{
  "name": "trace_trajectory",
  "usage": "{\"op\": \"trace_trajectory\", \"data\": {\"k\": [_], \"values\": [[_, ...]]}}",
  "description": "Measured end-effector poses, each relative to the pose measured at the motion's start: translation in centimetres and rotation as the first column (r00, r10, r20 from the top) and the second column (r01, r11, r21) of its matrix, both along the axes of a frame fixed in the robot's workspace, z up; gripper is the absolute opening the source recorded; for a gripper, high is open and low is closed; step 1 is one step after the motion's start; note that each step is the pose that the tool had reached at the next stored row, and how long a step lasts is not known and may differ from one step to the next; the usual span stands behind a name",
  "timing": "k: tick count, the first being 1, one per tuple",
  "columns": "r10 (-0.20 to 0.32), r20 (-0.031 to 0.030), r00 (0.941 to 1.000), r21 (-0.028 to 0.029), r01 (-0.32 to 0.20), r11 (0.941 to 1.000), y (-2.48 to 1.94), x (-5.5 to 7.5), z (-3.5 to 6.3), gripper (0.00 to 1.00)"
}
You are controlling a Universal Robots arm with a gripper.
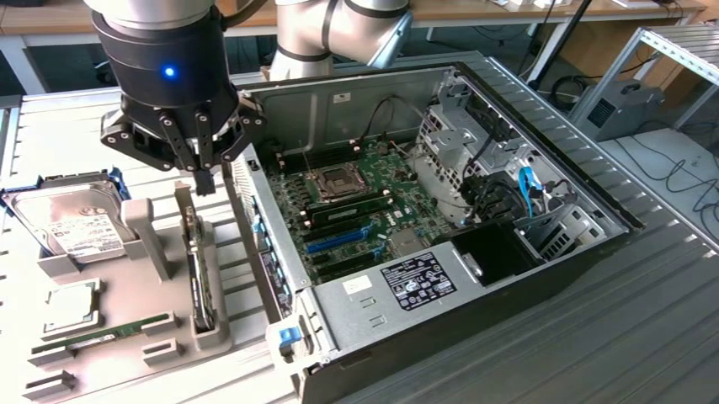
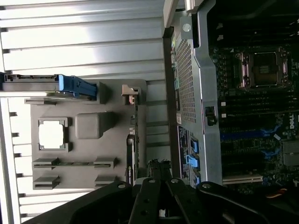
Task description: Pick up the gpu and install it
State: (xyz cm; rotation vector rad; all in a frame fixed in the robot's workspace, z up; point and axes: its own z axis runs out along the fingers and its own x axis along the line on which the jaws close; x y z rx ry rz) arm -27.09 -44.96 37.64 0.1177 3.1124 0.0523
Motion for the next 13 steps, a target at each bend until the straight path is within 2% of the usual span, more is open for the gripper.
{"op": "trace_trajectory", "data": {"k": [13], "values": [[0.0,0.0,1.0,-0.0001,0.0,1.0,-0.72,-0.1,-0.09,0.11]]}}
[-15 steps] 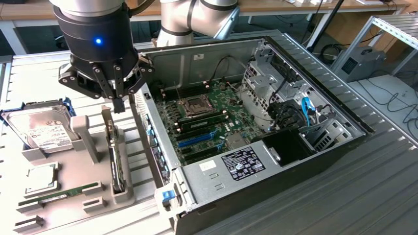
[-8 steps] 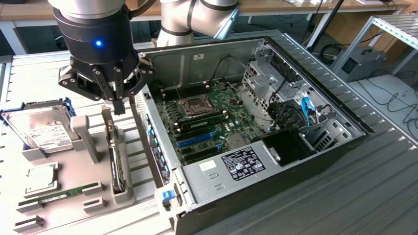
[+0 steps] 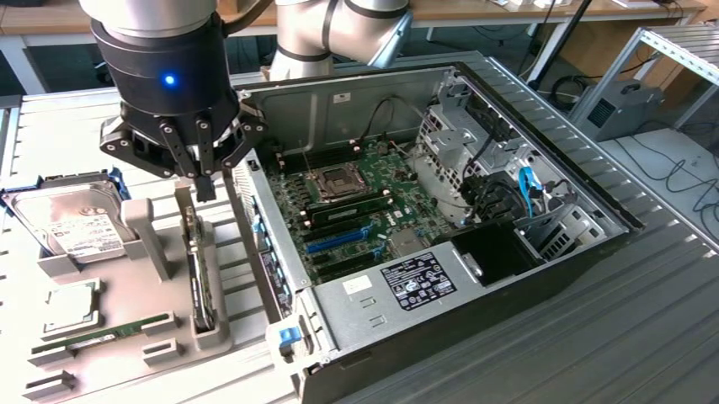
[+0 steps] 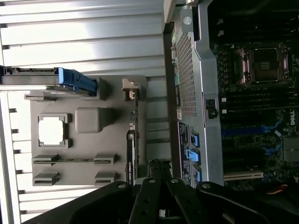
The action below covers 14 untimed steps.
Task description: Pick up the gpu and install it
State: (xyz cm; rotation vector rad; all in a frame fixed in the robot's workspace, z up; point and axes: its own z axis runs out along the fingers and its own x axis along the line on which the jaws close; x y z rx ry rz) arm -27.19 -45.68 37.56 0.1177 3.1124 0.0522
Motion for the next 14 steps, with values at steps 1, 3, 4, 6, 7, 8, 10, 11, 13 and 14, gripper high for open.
{"op": "trace_trajectory", "data": {"k": [1,3,4,6,7,8,10,11,13,14], "values": [[0.0,0.0,1.0,0.0,0.0,1.0,-0.04,-0.01,-0.01,0.11],[0.0,0.0,1.0,0.0,0.0,1.0,-0.15,-0.02,-0.02,0.11],[0.0,0.0,1.0,0.0,0.0,1.0,-0.19,-0.03,-0.03,0.11],[0.0,-0.0001,1.0,-0.0001,0.0,1.0,-0.28,-0.05,-0.03,0.11],[0.0,0.0,1.0,-0.0001,0.0,1.0,-0.33,-0.06,-0.04,0.11],[0.0,0.0,1.0,0.0,0.0,1.0,-0.37,-0.06,-0.05,0.11],[0.0,0.0,1.0,0.0,0.0,1.0,-0.47,-0.08,-0.06,0.11],[0.0,0.0,1.0,0.0,0.0,1.0,-0.51,-0.09,-0.07,0.11],[0.0,0.0,1.0,0.0,0.0,1.0,-0.59,-0.1,-0.08,0.11],[0.0,0.0,1.0,0.0,0.0,1.0,-0.64,-0.11,-0.09,0.11]]}}
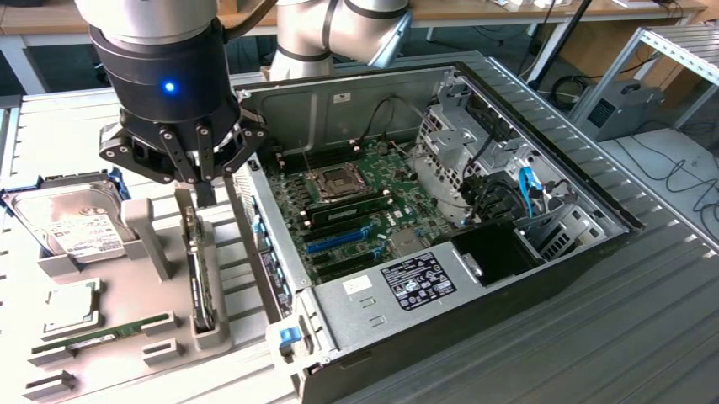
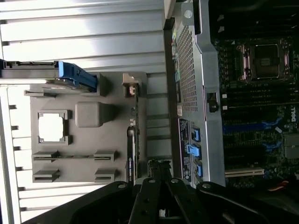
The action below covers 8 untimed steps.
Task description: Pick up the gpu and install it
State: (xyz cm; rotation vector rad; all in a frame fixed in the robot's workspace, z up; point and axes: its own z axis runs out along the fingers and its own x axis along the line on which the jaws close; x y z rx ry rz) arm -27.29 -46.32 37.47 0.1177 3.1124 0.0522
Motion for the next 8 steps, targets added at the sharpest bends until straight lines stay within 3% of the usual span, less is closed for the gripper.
{"op": "trace_trajectory", "data": {"k": [8], "values": [[0.0,0.0,1.0,0.0,0.0,1.0,-0.43,-0.08,-0.05,0.11]]}}
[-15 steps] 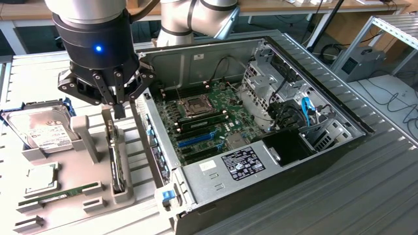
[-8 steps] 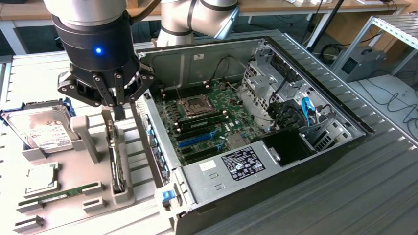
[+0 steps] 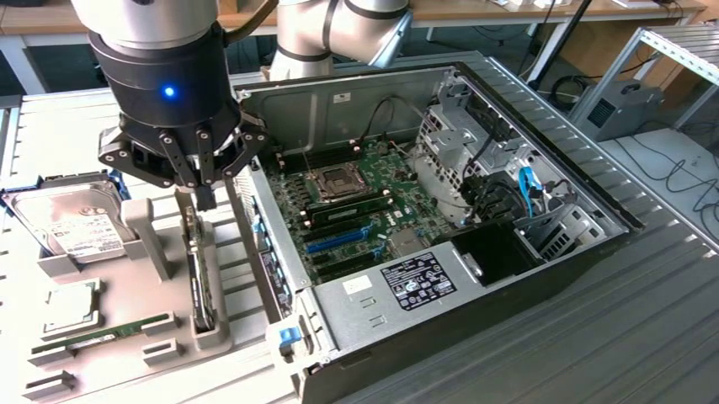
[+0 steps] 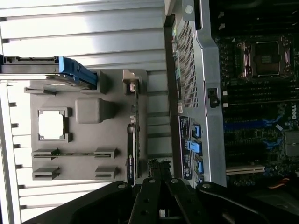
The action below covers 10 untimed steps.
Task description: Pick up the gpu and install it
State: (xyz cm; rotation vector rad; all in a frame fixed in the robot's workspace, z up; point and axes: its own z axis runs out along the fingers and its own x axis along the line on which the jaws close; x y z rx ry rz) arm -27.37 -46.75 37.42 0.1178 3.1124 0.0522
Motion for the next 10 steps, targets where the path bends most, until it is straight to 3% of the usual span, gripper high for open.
{"op": "trace_trajectory", "data": {"k": [10], "values": [[0.0,0.0,1.0,0.0,0.0,1.0,-0.43,-0.07,-0.06,0.11]]}}
